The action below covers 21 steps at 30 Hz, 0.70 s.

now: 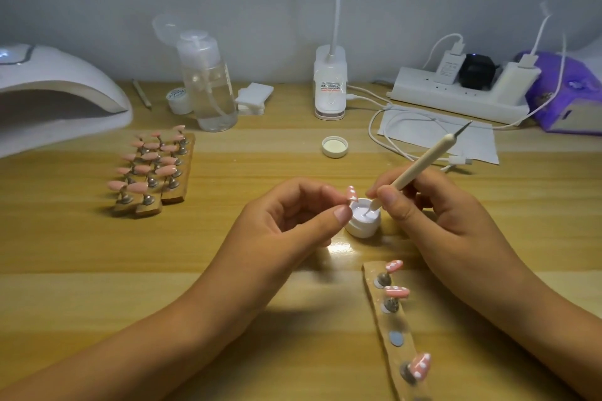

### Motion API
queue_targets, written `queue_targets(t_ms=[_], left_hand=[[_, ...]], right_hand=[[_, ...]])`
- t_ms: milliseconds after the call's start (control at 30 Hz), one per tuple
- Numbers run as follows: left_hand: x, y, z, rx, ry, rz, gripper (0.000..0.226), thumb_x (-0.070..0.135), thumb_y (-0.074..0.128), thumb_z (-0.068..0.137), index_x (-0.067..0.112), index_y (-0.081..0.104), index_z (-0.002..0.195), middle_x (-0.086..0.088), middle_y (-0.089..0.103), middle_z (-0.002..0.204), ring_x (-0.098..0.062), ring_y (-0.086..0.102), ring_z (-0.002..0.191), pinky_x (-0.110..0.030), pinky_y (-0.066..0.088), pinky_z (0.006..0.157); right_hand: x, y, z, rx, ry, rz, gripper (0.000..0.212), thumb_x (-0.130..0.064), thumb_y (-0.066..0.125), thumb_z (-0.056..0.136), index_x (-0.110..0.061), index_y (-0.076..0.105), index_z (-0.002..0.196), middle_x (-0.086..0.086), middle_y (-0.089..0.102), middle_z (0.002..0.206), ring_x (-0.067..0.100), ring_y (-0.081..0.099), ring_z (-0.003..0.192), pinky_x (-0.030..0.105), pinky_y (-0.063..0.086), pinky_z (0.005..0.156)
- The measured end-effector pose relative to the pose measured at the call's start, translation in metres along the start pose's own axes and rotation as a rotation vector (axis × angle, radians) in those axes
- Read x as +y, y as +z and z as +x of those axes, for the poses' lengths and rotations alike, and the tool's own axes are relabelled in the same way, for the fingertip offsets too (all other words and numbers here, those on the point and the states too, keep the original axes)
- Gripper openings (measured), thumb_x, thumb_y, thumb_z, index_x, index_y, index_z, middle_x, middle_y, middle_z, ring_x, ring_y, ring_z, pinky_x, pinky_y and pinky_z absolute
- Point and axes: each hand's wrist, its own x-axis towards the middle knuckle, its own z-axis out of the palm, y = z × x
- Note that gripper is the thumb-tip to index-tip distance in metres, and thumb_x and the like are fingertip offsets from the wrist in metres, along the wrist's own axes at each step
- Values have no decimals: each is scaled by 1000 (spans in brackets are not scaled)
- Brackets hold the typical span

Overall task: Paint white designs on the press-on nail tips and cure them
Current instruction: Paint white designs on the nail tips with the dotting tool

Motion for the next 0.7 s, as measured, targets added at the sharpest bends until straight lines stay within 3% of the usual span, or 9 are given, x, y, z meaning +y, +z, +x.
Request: queue_targets(t_ms=[200, 333, 433, 567, 700], left_hand=[[0, 0, 0, -22, 22, 16, 13, 19, 68, 77, 30, 73, 81, 11, 71, 81, 3, 62, 76, -10, 47, 66], [-1, 1, 0, -47, 16, 34, 14, 18, 69, 77, 31, 73, 82, 10, 71, 80, 1, 62, 76, -11, 47, 69], [-2, -1, 0, -67, 3, 59, 10, 22, 73, 77, 30, 73, 83, 7, 72, 83, -3, 63, 80, -16, 51, 74], [-3, -1, -1, -98, -12, 68, 13, 32, 74, 73, 29, 74, 86, 4, 74, 86, -5, 66, 82, -21, 52, 78], [-3, -1, -2, -117, -43, 45, 10, 22, 76, 76, 25, 75, 85, 0, 75, 87, -6, 68, 82, -17, 53, 74]], right_hand=[[-4, -2, -2, 110, 5, 119, 9, -30, 59, 93, -27, 66, 96, -8, 66, 96, 16, 59, 91, 26, 47, 79], [-9, -8, -3, 223, 7, 350, 11, -25, 69, 81, -22, 62, 88, -8, 65, 83, 4, 60, 80, 14, 47, 73], [-7, -13, -5, 196, 54, 550, 25, -32, 82, 71, -27, 58, 79, -7, 58, 76, 9, 55, 76, 25, 49, 80], [-9, -12, -6, 94, 83, 711, 17, -22, 67, 76, -23, 52, 68, -3, 50, 65, 11, 47, 63, 32, 53, 81], [-12, -8, -8, 33, 90, 767, 20, -17, 67, 79, -19, 51, 69, -1, 49, 63, 9, 49, 59, 43, 52, 90]])
